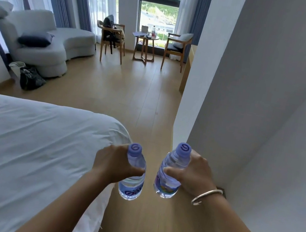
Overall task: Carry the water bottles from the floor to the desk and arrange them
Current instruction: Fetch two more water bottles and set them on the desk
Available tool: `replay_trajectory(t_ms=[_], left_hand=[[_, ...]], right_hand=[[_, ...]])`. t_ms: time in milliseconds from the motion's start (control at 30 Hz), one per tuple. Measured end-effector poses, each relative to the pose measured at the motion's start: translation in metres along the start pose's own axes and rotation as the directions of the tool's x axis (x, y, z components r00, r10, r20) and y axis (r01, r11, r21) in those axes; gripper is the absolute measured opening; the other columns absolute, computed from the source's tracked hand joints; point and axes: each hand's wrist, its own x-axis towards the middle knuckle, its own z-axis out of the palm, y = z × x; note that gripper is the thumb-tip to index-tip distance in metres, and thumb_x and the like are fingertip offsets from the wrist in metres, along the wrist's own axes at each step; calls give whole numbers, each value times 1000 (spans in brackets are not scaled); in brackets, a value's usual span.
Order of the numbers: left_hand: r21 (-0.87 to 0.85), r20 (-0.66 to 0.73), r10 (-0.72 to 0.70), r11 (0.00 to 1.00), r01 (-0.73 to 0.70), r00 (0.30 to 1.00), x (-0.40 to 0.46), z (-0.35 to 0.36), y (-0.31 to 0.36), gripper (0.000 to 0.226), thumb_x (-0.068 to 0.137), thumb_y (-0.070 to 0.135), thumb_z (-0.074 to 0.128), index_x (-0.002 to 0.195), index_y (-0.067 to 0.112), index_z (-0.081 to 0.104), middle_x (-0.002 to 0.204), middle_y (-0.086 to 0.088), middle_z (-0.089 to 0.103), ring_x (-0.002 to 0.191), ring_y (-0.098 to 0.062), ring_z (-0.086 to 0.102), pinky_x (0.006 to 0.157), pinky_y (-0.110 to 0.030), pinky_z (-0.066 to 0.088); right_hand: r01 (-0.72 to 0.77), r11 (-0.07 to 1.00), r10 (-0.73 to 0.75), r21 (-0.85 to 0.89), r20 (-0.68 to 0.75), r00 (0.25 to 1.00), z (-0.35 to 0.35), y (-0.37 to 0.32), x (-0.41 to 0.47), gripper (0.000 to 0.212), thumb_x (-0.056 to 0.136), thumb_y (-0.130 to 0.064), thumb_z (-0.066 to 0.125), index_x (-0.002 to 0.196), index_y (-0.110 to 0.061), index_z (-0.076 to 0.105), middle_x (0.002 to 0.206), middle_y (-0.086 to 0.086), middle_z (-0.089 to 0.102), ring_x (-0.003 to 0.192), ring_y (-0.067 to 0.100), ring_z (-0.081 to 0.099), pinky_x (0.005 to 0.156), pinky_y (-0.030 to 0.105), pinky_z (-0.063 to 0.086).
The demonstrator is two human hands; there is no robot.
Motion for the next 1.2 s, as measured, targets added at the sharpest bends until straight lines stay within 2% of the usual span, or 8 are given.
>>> replay_trajectory(t_ms=[300, 367, 433, 567, 767, 900, 1067, 1200], left_hand=[[30, 52, -67, 997, 66, 996, 121, 33, -45, 39, 61, 65, 65, 78, 31, 59, 79, 8, 69, 64, -9, 51, 60, -20, 36], [57, 40, -87, 995, 84, 995, 160, 41, -54, 44, 62, 66, 65, 83, 27, 63, 80, 7, 70, 64, -9, 52, 60, -20, 37], [75, 40, -100, 992, 96, 994, 199, 47, -61, 47, 62, 67, 65, 84, 25, 64, 80, 7, 70, 63, -9, 52, 58, -19, 37], [61, 35, -120, 991, 118, 992, 274, 55, -70, 43, 61, 68, 64, 79, 30, 54, 71, 12, 59, 62, -8, 51, 51, -17, 30], [30, 8, -133, 991, 133, 991, 368, 63, -80, 41, 61, 66, 67, 72, 35, 42, 65, 13, 50, 59, -11, 46, 52, -21, 29], [22, 26, -128, 992, 127, 991, 429, 72, -89, 42, 59, 68, 66, 75, 37, 44, 68, 14, 51, 61, -9, 47, 48, -15, 26], [32, 72, -132, 991, 130, 989, 518, 91, -108, 41, 59, 68, 66, 75, 36, 49, 72, 11, 60, 64, -12, 49, 57, -22, 32], [-2, 110, -102, 995, 102, 989, 605, 104, -127, 37, 58, 63, 64, 69, 31, 50, 63, 11, 56, 64, -14, 55, 51, -21, 32]], right_hand=[[-4, 1000, 5, -10, 92, 996, 43, 22, 143, 27, 56, -39, 78, 66, -32, 53, 62, -16, 56, 62, 8, 57, 56, 19, 41], [5, 1000, -5, -1, 106, 994, 48, 27, 185, 26, 57, -39, 77, 67, -31, 55, 63, -15, 57, 62, 7, 56, 55, 18, 42], [5, 1000, -4, -4, 120, 993, 49, 30, 228, 26, 58, -37, 78, 73, -28, 58, 67, -11, 60, 66, 12, 59, 59, 24, 46], [32, 999, -30, -14, 131, 991, 48, 38, 310, 28, 59, -34, 78, 78, -23, 61, 74, -4, 65, 71, 18, 62, 66, 31, 49], [53, 999, -51, -6, 161, 986, 52, 49, 403, 28, 62, -33, 78, 82, -21, 61, 74, -4, 63, 72, 18, 61, 65, 29, 47], [38, 999, -37, -2, 153, 988, 59, 59, 458, 27, 62, -33, 78, 80, -21, 61, 72, -6, 63, 70, 18, 60, 65, 31, 50], [-26, 1000, 24, 9, 128, 992, 73, 79, 534, 23, 60, -30, 76, 67, -24, 55, 63, -6, 60, 65, 18, 59, 59, 28, 48], [-67, 998, 67, -6, 109, 992, 87, 90, 612, 23, 59, -31, 76, 68, -23, 57, 62, -7, 59, 62, 16, 58, 59, 28, 48]])
